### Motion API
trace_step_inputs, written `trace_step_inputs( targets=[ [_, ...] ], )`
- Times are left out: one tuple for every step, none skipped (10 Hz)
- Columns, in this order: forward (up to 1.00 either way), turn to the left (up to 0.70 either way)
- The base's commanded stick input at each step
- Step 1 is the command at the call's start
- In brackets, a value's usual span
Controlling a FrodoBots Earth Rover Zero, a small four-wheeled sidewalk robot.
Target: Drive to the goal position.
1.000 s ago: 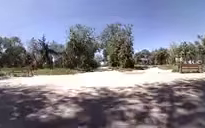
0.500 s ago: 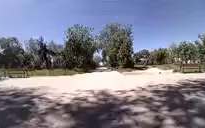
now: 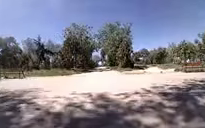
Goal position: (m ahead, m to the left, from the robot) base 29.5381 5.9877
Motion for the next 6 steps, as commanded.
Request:
trace_step_inputs(
  targets=[
    [0.7,0.01],
    [0.7,0.01],
    [0.7,0.01],
    [0.7,0.01],
    [0.7,0.01],
    [0.7,0.01]
  ],
)
